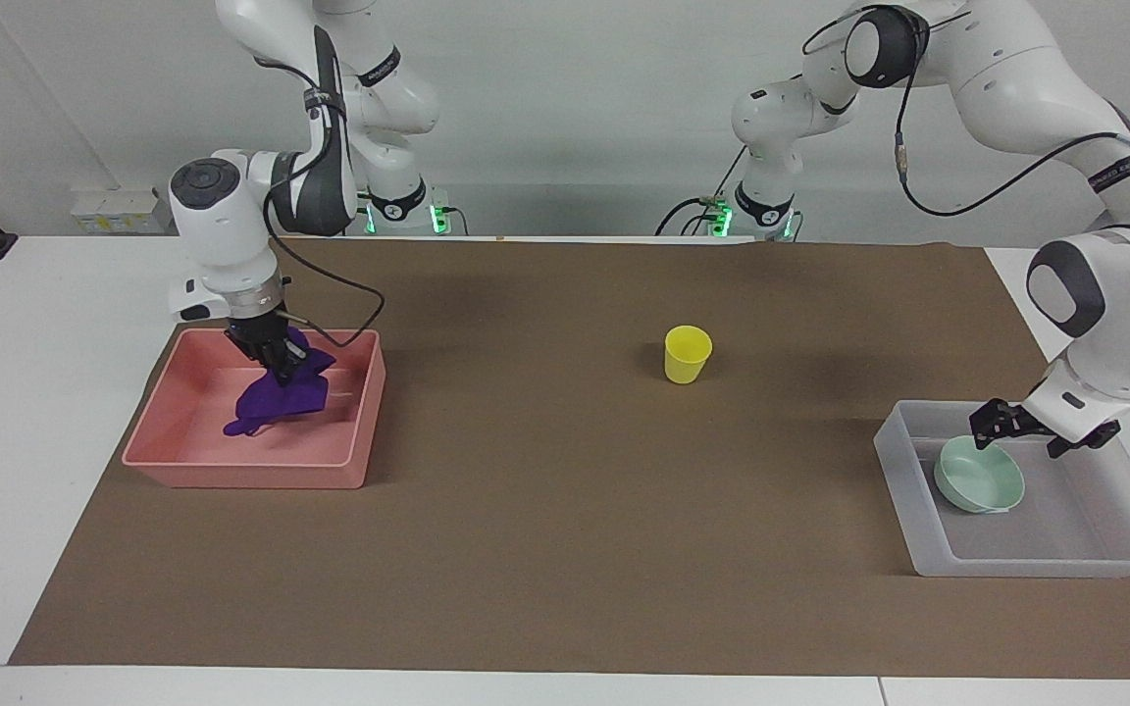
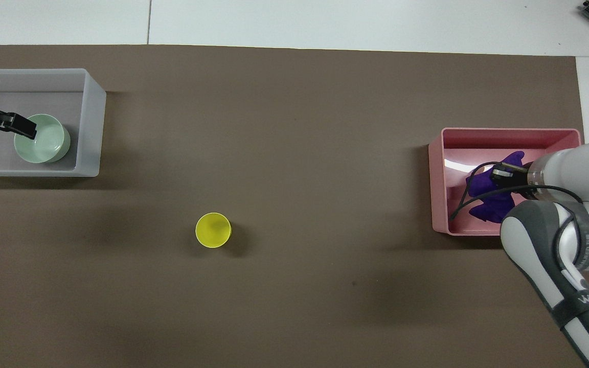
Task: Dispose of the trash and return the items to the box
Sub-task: 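Lift the purple cloth with the right gripper and drop it in the pink tray, then reach the left gripper to the yellow cup and grasp its rim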
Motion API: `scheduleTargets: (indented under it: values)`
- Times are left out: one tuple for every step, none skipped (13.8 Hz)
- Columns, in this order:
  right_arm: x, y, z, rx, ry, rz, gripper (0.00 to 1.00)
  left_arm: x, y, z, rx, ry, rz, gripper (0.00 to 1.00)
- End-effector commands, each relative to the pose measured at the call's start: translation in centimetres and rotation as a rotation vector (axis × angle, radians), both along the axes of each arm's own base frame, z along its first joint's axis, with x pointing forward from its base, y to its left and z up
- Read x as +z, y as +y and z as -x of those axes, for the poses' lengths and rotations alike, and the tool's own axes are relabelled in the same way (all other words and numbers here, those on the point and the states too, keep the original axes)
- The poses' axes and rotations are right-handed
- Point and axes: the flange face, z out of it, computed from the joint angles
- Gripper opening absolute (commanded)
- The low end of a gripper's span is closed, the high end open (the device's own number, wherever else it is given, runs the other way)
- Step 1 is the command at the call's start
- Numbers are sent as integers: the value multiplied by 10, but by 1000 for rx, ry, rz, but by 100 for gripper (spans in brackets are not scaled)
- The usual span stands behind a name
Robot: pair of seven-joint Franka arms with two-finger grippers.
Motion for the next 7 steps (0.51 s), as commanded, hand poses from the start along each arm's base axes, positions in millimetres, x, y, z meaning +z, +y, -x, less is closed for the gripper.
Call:
scheduleTargets:
  values:
    - [7, -10, -7, -2, -33, -18, 100, 16, -53, 20, -39, 104, 76, 100]
    - [14, -11, -10, -4, -45, -17, 100, 18, -78, 25, -69, 135, 92, 100]
    - [29, -12, -13, -5, -60, -13, 100, 20, -100, 31, -99, 153, 92, 100]
    - [42, -12, -14, -6, -69, -10, 100, 19, -121, 43, -119, 172, 105, 100]
    - [60, -11, -14, -8, -67, -6, 100, 16, -135, 56, -117, 183, 149, 100]
    - [78, -7, -18, -5, -52, -5, 100, 14, -150, 69, -112, 197, 203, 100]
    - [96, -1, -21, -5, -41, -12, 100, 7, -163, 81, -98, 212, 244, 100]
